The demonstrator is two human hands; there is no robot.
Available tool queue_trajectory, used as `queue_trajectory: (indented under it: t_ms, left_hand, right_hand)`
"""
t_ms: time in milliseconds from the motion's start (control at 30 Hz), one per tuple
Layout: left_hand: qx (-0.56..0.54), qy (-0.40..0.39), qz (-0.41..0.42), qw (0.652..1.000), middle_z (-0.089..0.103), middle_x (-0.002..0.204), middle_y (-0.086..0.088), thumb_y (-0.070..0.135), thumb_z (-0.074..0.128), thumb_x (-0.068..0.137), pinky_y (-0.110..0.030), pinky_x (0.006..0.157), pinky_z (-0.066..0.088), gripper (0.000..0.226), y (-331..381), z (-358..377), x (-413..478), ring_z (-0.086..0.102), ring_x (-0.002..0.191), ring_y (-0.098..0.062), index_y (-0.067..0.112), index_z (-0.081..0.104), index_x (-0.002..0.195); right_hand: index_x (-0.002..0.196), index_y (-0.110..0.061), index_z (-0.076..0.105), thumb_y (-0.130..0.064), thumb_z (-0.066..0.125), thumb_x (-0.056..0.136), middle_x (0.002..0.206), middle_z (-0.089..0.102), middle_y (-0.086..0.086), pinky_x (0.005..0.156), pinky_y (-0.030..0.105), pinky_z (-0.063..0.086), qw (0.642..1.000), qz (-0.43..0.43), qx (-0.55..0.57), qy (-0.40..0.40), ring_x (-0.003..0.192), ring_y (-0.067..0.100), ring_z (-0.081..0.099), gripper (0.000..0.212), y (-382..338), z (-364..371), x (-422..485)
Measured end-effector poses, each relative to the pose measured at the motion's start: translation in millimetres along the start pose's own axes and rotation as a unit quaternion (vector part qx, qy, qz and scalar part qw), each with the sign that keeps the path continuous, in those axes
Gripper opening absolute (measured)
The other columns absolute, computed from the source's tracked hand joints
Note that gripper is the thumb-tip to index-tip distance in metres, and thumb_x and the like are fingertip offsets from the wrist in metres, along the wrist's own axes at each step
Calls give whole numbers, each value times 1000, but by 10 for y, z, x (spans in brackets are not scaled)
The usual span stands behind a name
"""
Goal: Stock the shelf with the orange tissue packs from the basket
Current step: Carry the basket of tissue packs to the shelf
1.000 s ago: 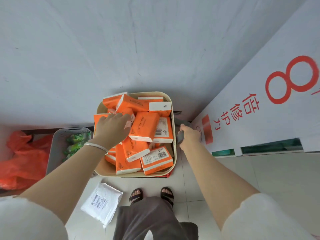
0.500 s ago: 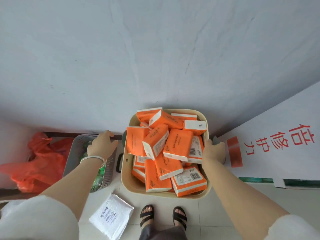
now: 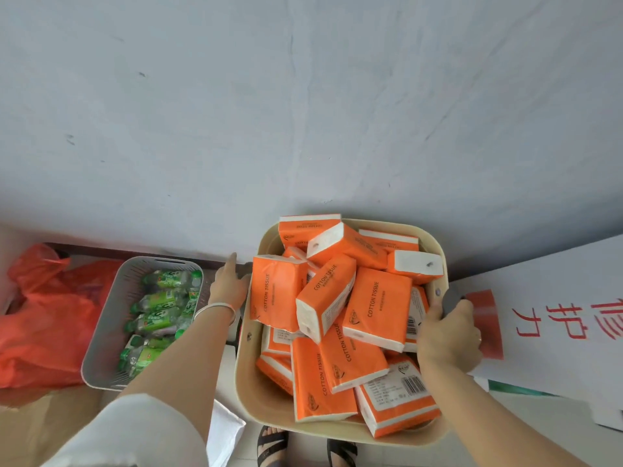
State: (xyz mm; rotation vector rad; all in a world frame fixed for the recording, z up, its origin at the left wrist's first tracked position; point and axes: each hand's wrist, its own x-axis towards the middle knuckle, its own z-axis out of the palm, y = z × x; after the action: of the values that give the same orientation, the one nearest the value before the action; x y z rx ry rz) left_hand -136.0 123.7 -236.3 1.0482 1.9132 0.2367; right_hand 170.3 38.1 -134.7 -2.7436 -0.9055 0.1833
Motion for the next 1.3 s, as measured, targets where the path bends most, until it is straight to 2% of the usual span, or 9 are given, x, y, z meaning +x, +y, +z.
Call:
queue_trajectory:
  t_ms: [167, 233, 333, 467, 700, 833, 1033, 1167, 1300]
  left_hand:
    - [-8, 10, -12, 1000, 64, 112, -24, 11, 46, 94, -40, 92, 44, 26, 102, -48, 58, 59, 105, -37, -4, 58, 112]
    - [-27, 23, -22, 999, 66, 86, -20, 14, 50, 94, -38, 80, 49, 16, 126, -148, -55, 63, 79, -30, 2, 57, 86]
    - [-73, 24, -54, 996, 56, 63, -15, 32, 63, 87, -30, 59, 46, 35, 99, -274, -239, 53, 50, -23, 6, 51, 67]
    - [-104, 36, -96, 989, 54, 53, -11, 42, 65, 83, -32, 68, 43, 52, 182, -323, -577, 53, 58, -26, 6, 49, 49]
    - [-71, 87, -20, 994, 44, 54, -3, 33, 56, 91, -28, 51, 30, 45, 673, -266, -1389, 46, 60, -25, 11, 43, 54]
    - [-66, 149, 10, 987, 51, 65, -9, 32, 58, 90, -29, 65, 33, 40, 882, -383, -1851, 47, 72, -27, 13, 43, 58]
    - [-88, 221, 50, 970, 51, 70, -3, 27, 60, 88, -29, 68, 37, 21, 1099, -599, -2573, 47, 71, -24, 9, 55, 78]
    - [-113, 249, 81, 959, 57, 84, -5, 25, 60, 87, -30, 71, 39, 18, 1153, -705, -3005, 51, 80, -24, 8, 59, 90]
    - [-125, 254, 105, 953, 59, 89, -6, 26, 59, 87, -31, 74, 44, 19, 1095, -716, -3447, 54, 83, -25, 8, 59, 93]
  right_hand:
    - [91, -14, 41, -39, 47, 96, 84, 57, 10, 69, 46, 52, 1000, -17, 4, -10, 78, 32, 61, 26, 49, -13, 12]
    - [92, -14, 41, -39, 46, 97, 85, 58, 10, 70, 46, 51, 1000, -16, 7, -15, 80, 33, 61, 26, 47, -26, 5]
    - [93, -14, 42, -37, 46, 97, 87, 58, 11, 75, 47, 48, 999, -10, 27, -28, 83, 33, 61, 24, 23, -81, -15]
    - [93, -14, 41, -33, 50, 96, 82, 54, 6, 76, 51, 54, 995, -14, 65, -81, 81, 32, 63, 21, 33, -209, -65]
    - [122, -3, 47, -26, 49, 98, 103, 52, 4, 77, 36, 46, 957, 84, 223, -167, 97, 31, 57, 33, 265, -694, -70]
    - [102, -9, 55, -33, 51, 95, 98, 62, 8, 74, 39, 47, 949, 61, 254, -175, 86, 24, 58, 25, 465, -937, -39]
    - [111, -10, 60, -31, 47, 97, 91, 61, 3, 54, 21, 36, 934, -4, 298, -196, 66, 11, 54, 28, 606, -1510, -52]
    - [100, -18, 59, -37, 47, 97, 94, 65, 3, 63, 26, 44, 923, -22, 337, -186, 77, 19, 62, 23, 714, -1857, -147]
    - [94, -15, 59, -36, 49, 96, 86, 60, 1, 54, 20, 36, 918, -29, 364, -153, 71, 16, 56, 23, 893, -2203, -294]
